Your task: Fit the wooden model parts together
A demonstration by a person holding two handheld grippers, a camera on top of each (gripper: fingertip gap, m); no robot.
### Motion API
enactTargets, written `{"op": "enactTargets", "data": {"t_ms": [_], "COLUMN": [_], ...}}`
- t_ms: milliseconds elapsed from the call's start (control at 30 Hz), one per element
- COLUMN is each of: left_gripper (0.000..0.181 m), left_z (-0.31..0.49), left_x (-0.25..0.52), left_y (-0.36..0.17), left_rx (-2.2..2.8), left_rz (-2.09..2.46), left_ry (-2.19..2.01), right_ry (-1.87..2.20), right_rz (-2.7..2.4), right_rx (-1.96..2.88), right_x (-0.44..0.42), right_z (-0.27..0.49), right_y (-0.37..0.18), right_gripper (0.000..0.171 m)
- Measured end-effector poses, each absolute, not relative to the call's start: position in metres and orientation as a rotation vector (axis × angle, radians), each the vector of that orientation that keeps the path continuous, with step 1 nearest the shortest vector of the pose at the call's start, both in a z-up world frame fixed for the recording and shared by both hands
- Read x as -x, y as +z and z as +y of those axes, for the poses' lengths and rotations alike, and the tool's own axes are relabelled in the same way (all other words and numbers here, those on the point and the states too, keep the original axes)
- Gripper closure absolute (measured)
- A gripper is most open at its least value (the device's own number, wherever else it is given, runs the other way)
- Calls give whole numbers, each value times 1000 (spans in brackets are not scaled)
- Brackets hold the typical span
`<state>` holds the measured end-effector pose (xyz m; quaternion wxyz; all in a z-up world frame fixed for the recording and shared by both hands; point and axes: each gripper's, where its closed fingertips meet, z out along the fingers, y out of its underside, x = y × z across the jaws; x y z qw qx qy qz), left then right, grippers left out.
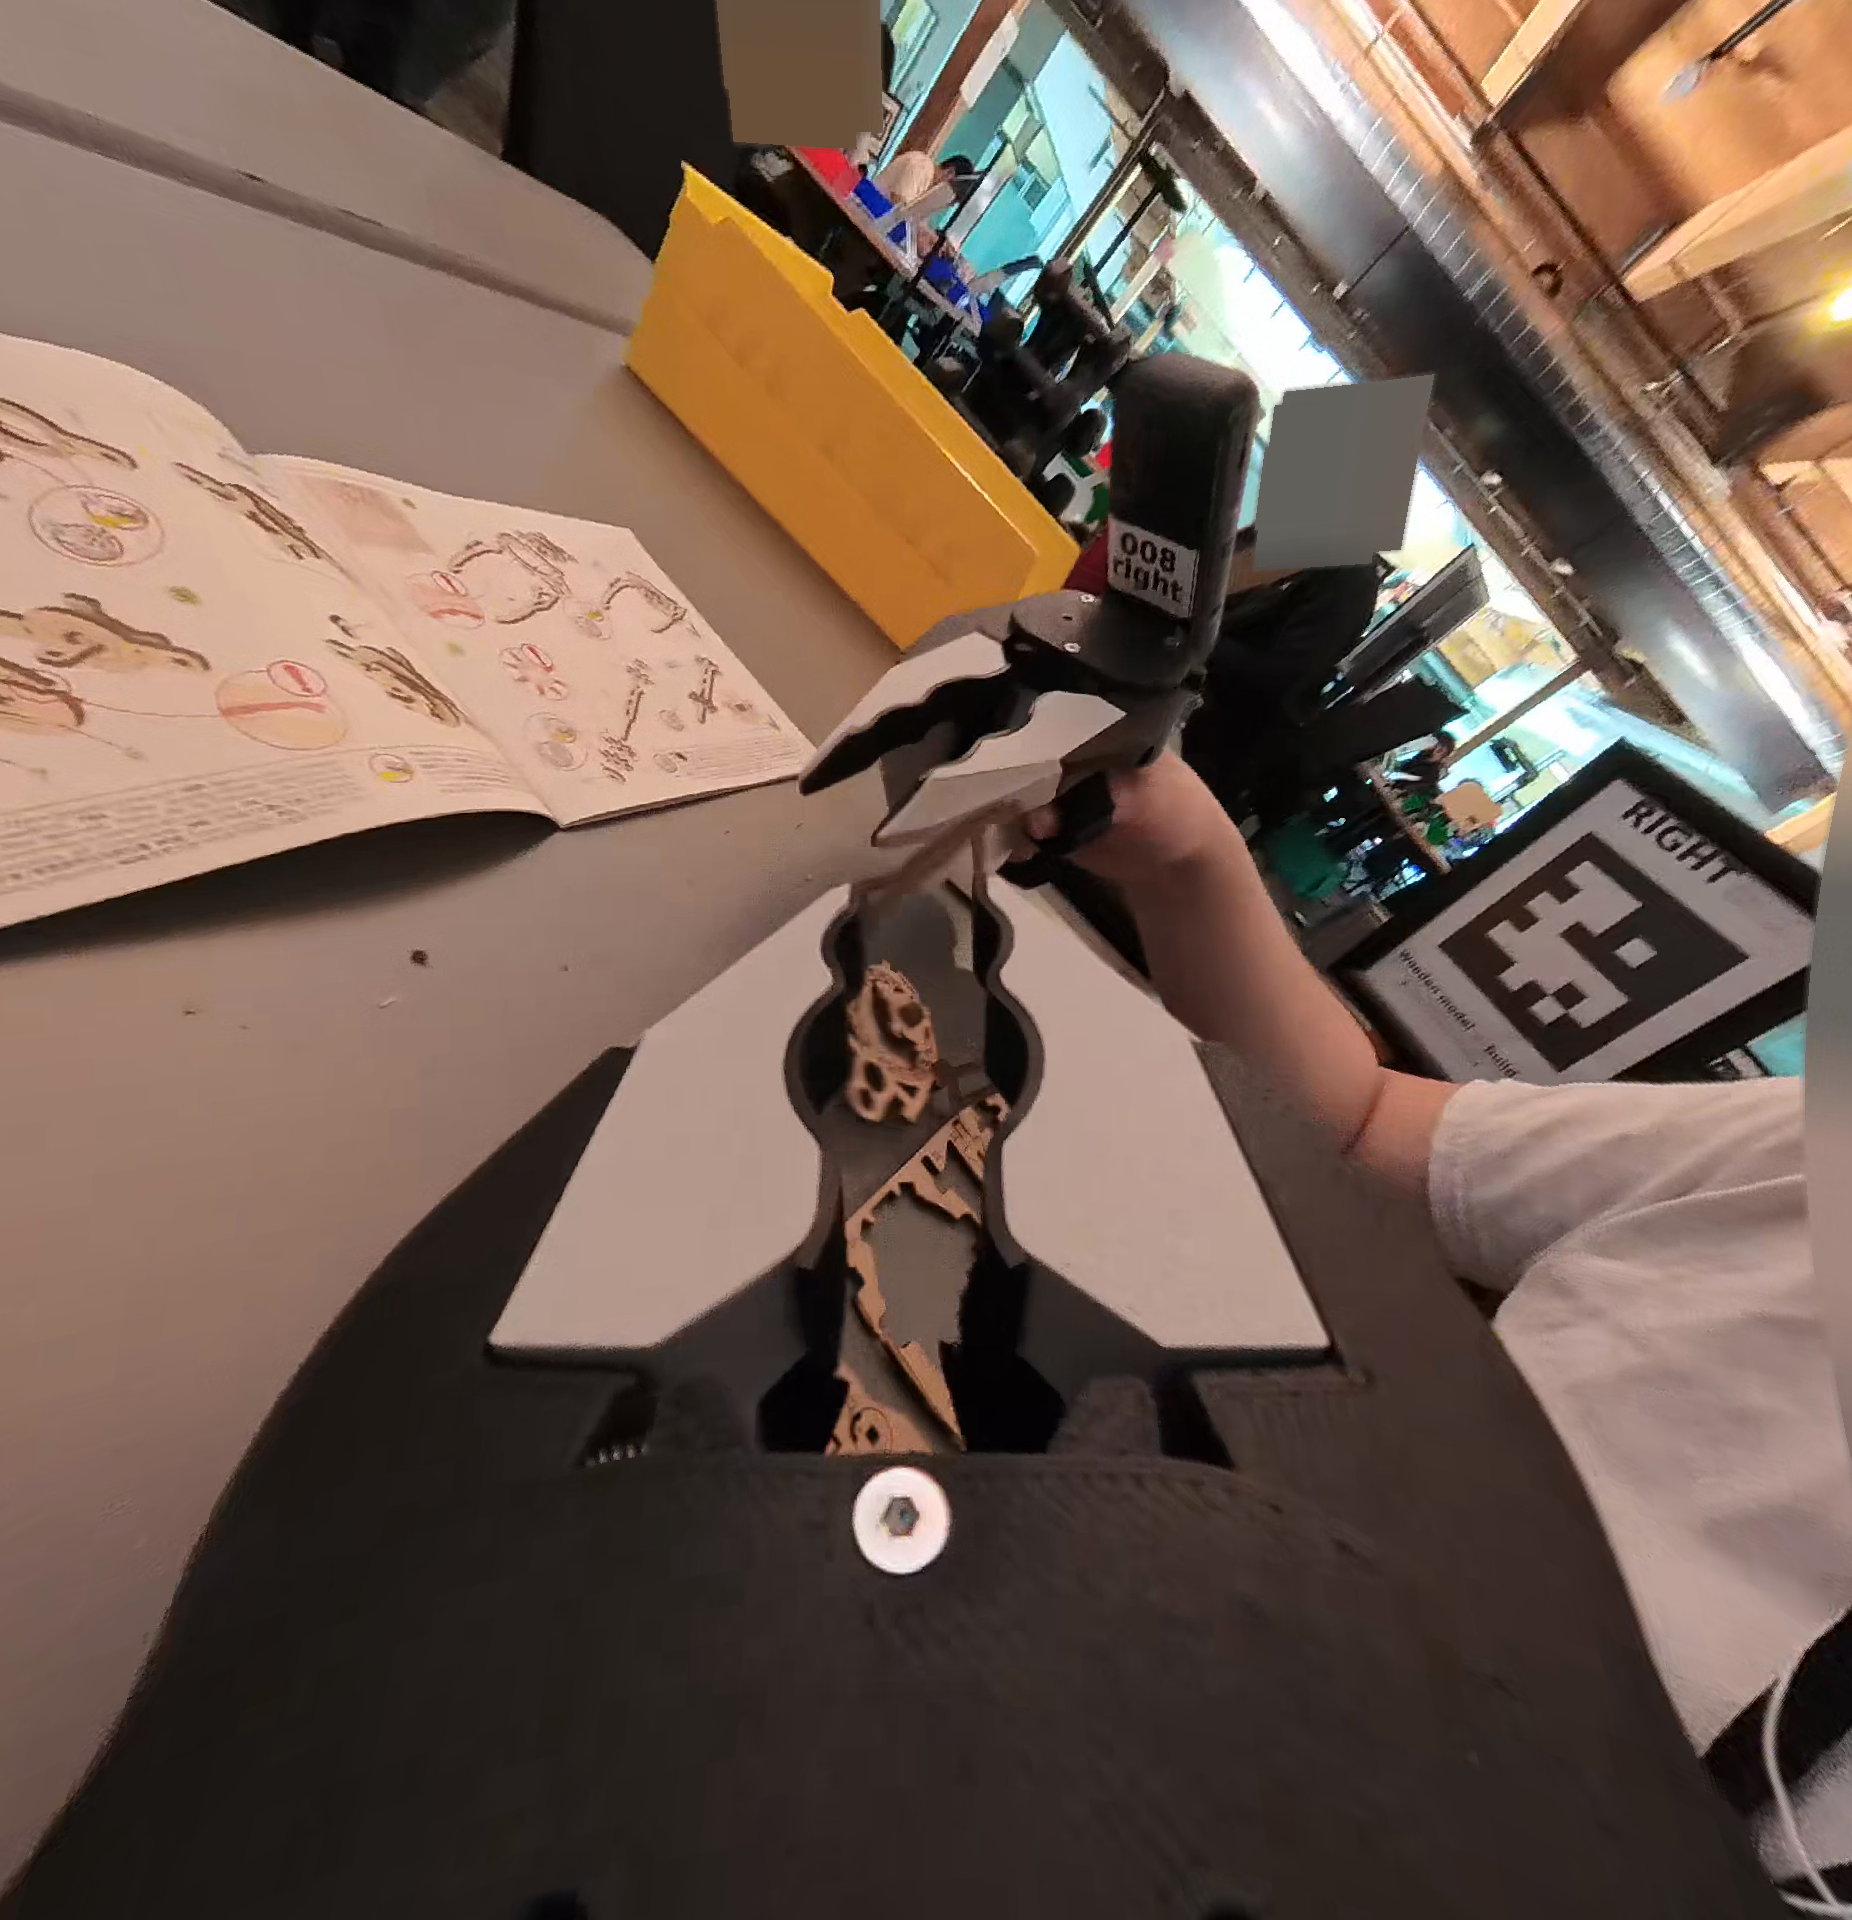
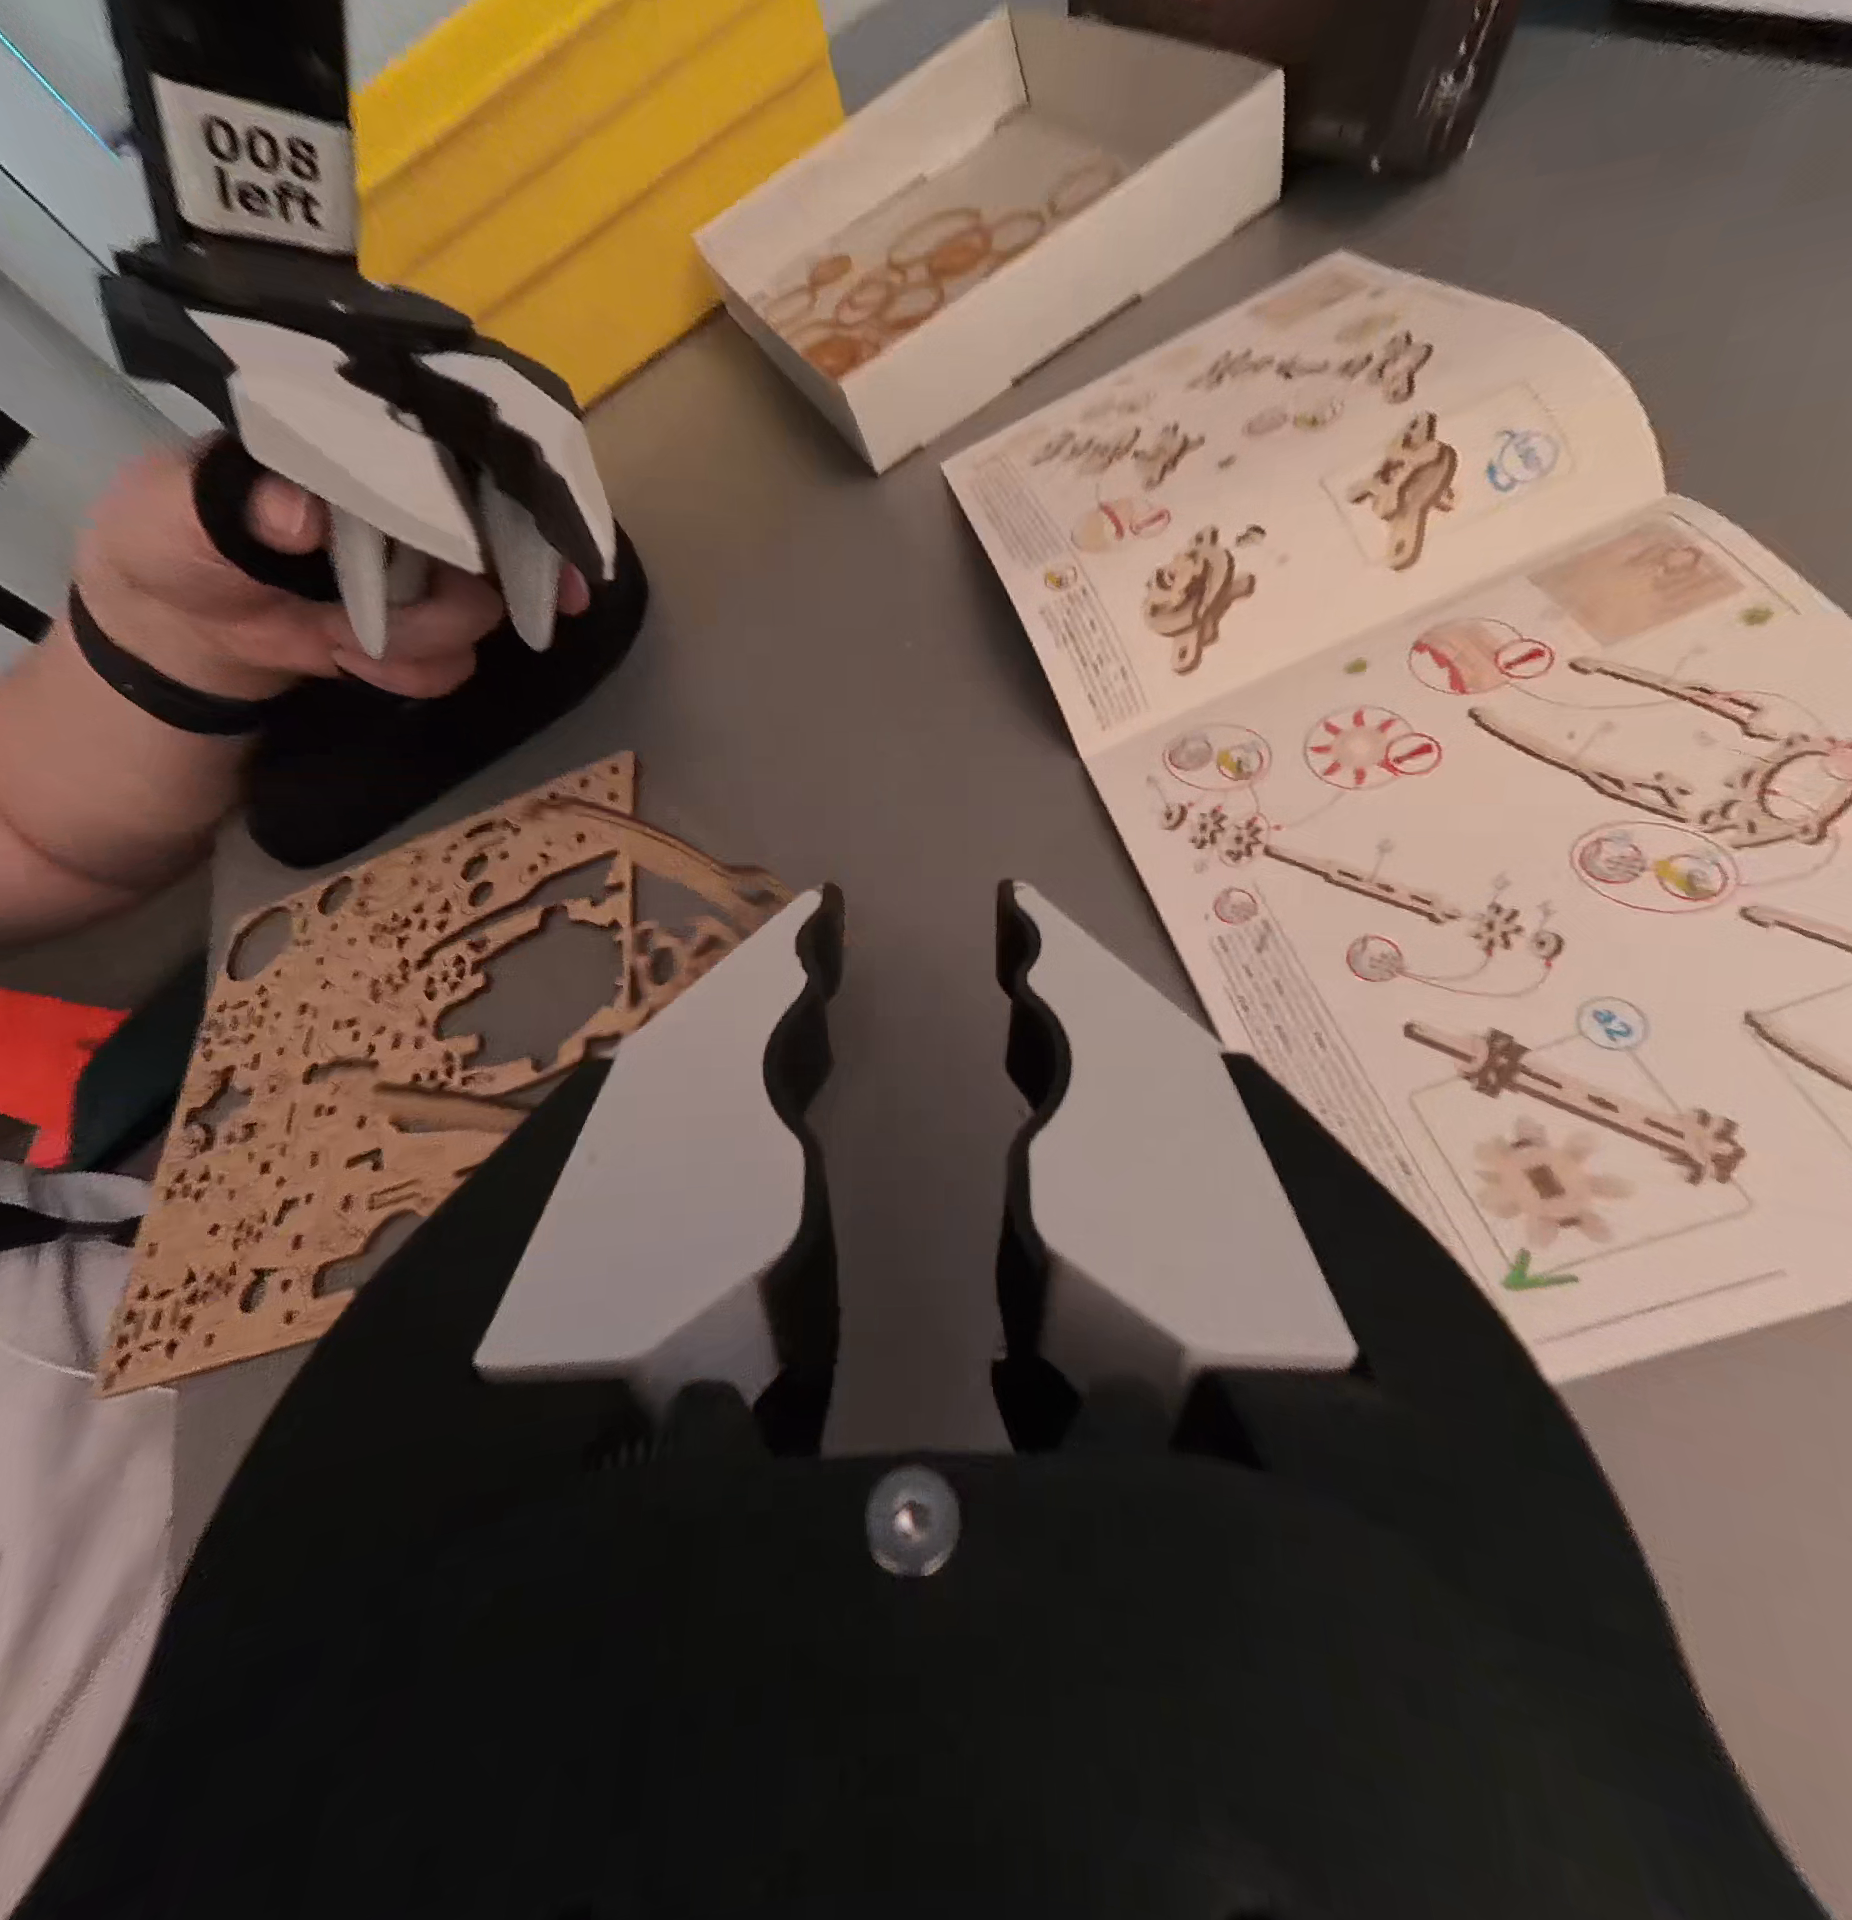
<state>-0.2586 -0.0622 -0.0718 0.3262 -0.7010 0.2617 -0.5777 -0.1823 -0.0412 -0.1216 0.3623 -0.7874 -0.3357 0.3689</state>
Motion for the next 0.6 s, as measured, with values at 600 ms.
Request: {"op": "enactTargets", "data": {"t_ms": [600], "left_gripper": [150], "left_z": [-86], "left_x": [242], "left_y": [-87], "left_rx": [1832], "left_rz": [997], "left_ry": [-1325], "right_ry": [921], "right_rz": [-1040], "right_rx": [1866], "right_x": [164], "right_z": [-61], "right_y": [-87], "right_gripper": [138]}}
